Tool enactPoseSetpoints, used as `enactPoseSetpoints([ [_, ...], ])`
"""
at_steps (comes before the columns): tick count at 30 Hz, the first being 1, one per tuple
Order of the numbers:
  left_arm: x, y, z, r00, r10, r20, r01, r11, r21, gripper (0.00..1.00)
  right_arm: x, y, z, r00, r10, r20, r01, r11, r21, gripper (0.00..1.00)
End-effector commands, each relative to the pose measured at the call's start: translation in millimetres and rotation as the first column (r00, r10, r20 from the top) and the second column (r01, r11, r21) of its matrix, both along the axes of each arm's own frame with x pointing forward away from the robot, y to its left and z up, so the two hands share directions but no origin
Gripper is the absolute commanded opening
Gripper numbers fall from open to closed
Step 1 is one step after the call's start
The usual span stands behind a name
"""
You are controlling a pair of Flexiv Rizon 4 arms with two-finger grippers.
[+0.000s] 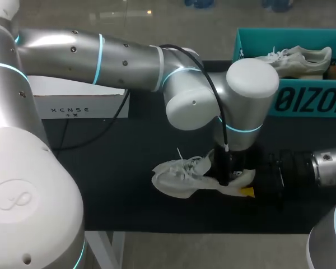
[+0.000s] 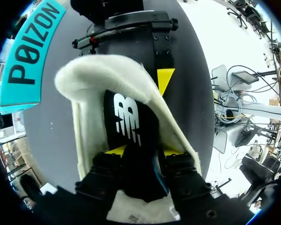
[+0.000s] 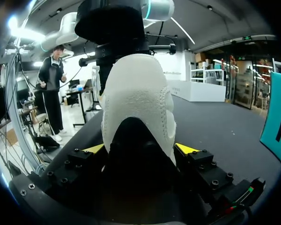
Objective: Take the shoe out of the shoebox, open the shoe tongue, remove and reinsert the insole, then place the shoe into the shoebox
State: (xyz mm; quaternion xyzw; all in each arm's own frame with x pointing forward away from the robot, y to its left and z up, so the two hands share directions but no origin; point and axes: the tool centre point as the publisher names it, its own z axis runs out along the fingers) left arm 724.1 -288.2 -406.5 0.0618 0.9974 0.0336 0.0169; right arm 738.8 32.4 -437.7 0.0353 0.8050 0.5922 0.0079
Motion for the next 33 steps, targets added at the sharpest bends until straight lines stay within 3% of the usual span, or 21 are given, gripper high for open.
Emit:
enactPoseSetpoints([
  [1, -0.5, -10, -54, 0.999, 0.008, -0.034, -0.007, 0.999, 0.035, 0.43, -0.9, 2, -4, 1.0, -0.003, -0.001, 0.003, 1.0, -0.004, 0.0],
  [4, -1.3, -9, -68, 0.999, 0.022, -0.029, -0.021, 0.999, 0.04, 0.34, -0.9, 2, -4, 1.0, -0.003, -0.001, 0.003, 1.0, -0.004, 0.0],
  [5, -1.0, -8, -71, 0.999, 0.021, -0.028, -0.02, 0.999, 0.034, 0.25, -0.9, 2, -4, 1.0, -0.003, -0.001, 0.003, 1.0, -0.004, 0.0],
  [6, -1.0, -8, -72, 0.999, 0.021, -0.024, -0.02, 0.999, 0.029, 0.0, -0.9, 2, -4, 1.0, -0.003, -0.001, 0.003, 1.0, -0.004, 0.0],
  [16, 6.7, -2, -52, 0.986, 0.096, 0.139, -0.094, 0.995, -0.021, 0.0, -0.9, 2, -4, 1.0, -0.003, -0.001, 0.003, 1.0, -0.004, 0.0],
  [33, 13.4, 1, 6, 0.951, 0.163, 0.262, -0.143, 0.985, -0.096, 0.0, -0.9, 2, -4, 1.0, -0.003, -0.001, 0.003, 1.0, -0.004, 0.0],
])
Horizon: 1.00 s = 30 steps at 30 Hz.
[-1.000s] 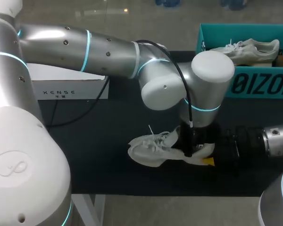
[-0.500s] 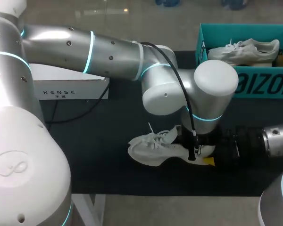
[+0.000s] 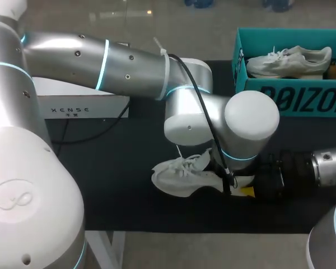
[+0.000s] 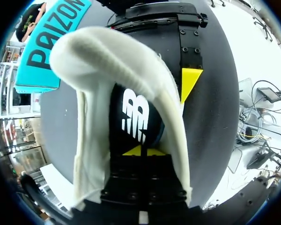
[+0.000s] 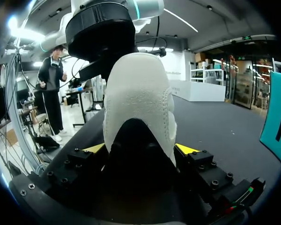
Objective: Take the shoe out of the shoebox, open the shoe tongue, remove and reinsert the insole, then place the shoe into the shoebox
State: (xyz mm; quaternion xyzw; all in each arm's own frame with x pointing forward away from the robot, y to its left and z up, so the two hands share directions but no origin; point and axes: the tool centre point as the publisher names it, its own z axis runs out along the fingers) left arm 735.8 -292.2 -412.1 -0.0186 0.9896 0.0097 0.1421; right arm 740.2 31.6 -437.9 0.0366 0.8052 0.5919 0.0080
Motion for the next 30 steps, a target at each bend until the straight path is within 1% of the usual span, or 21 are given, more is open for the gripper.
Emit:
enactPoseSetpoints([
  [1, 1.8, 6, 15, 1.0, 0.005, 0.024, -0.005, 1.0, -0.013, 0.0, -2.3, 2, -4, 1.0, -0.001, 0.0, 0.001, 1.0, -0.003, 0.0],
  [7, 4.3, 10, 36, 0.998, 0.025, 0.06, -0.023, 0.999, -0.031, 0.0, -2.3, 2, -4, 1.0, -0.001, 0.0, 0.001, 1.0, -0.003, 0.0],
  [13, 1.5, 14, 53, 0.996, 0.032, 0.08, -0.027, 0.998, -0.059, 0.0, -2.3, 2, -4, 1.0, -0.001, 0.0, 0.001, 1.0, -0.003, 0.0],
  [22, -0.3, 20, 70, 0.994, 0.047, 0.1, -0.038, 0.996, -0.085, 0.0, -2.3, 2, -4, 1.0, -0.001, 0.0, 0.001, 1.0, -0.003, 0.0],
  [27, 0.7, 25, 74, 0.993, 0.061, 0.103, -0.051, 0.994, -0.094, 0.0, -2.3, 2, -4, 1.0, -0.001, 0.0, 0.001, 1.0, -0.003, 0.0],
  [30, -2.2, 28, 79, 0.994, 0.056, 0.095, -0.045, 0.992, -0.119, 0.0, -2.3, 2, -4, 1.0, -0.001, 0.0, 0.001, 1.0, -0.003, 0.0],
])
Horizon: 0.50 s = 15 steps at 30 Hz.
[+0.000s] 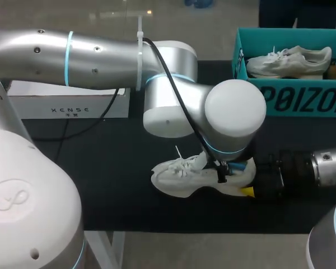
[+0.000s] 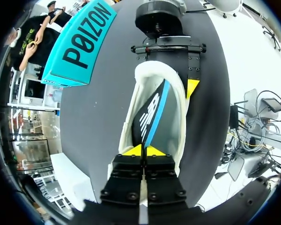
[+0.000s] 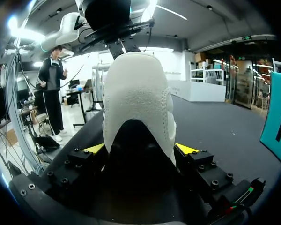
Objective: Take the shoe out of the shoebox, open the shoe tongue, remove and reinsert the insole, then place the shoe into the shoebox
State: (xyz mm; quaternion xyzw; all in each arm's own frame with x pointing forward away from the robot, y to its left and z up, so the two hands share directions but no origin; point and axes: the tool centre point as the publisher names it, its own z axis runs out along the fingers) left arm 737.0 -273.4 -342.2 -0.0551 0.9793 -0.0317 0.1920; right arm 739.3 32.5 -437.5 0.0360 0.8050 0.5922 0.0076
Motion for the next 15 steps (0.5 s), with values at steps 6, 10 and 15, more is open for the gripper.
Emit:
enactPoseSetpoints([
  [6, -10.4, 17, 19, 1.0, -0.001, -0.015, 0.0, 0.998, -0.069, 0.0, -1.4, 1, -4, 1.0, -0.002, 0.0, 0.002, 1.0, -0.004, 0.0],
  [10, -11.2, 28, 20, 1.0, 0.022, -0.015, -0.023, 0.997, -0.079, 0.0, -1.4, 1, -4, 1.0, -0.002, 0.0, 0.002, 1.0, -0.004, 0.0],
  [15, -8.8, 38, 21, 0.999, 0.039, -0.018, -0.041, 0.995, -0.089, 0.0, -1.4, 1, -4, 1.0, -0.002, 0.0, 0.002, 1.0, -0.004, 0.0],
])
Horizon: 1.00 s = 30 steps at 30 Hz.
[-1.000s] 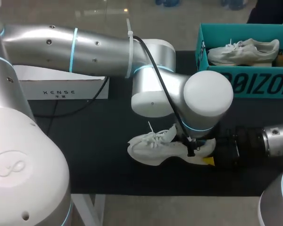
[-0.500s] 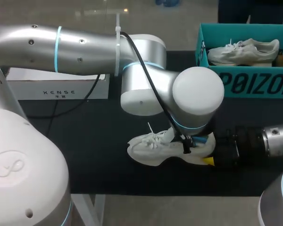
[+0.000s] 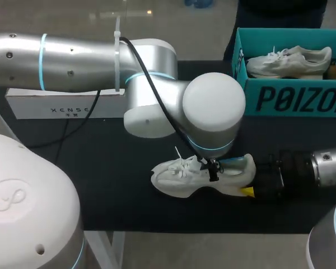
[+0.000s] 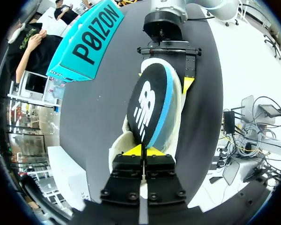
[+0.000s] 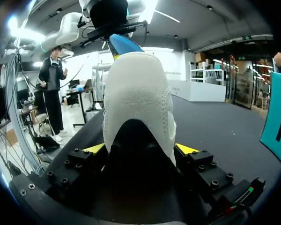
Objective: Take the shoe out of the shoebox, open the shoe tongue, remove and reinsert the insole, then place the shoe into the shoebox
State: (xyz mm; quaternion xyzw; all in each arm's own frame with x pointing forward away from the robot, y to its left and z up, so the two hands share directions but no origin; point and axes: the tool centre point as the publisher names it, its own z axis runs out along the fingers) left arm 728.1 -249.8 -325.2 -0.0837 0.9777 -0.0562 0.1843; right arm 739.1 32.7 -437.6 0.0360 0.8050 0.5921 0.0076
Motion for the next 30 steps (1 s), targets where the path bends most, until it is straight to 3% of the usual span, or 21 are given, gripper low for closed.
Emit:
enactPoseSetpoints([
  [1, 0.1, 15, 5, 1.0, -0.005, -0.002, 0.005, 0.999, -0.032, 0.0, -1.3, 1, -4, 1.0, -0.002, 0.0, 0.002, 1.0, -0.004, 0.0],
  [6, -5.6, 7, 12, 1.0, -0.019, -0.001, 0.018, 0.998, -0.054, 0.0, -1.3, 1, -4, 1.0, -0.002, 0.0, 0.002, 1.0, -0.004, 0.0],
  [16, -19.9, -33, 8, 0.996, -0.084, -0.03, 0.083, 0.996, -0.038, 0.0, -1.3, 1, -4, 1.0, -0.002, 0.0, 0.002, 1.0, -0.004, 0.0],
  [30, -31.0, -76, 15, 0.992, -0.099, -0.081, 0.091, 0.991, -0.095, 0.0, -1.3, 1, -4, 1.0, -0.002, 0.0, 0.002, 1.0, -0.004, 0.0],
])
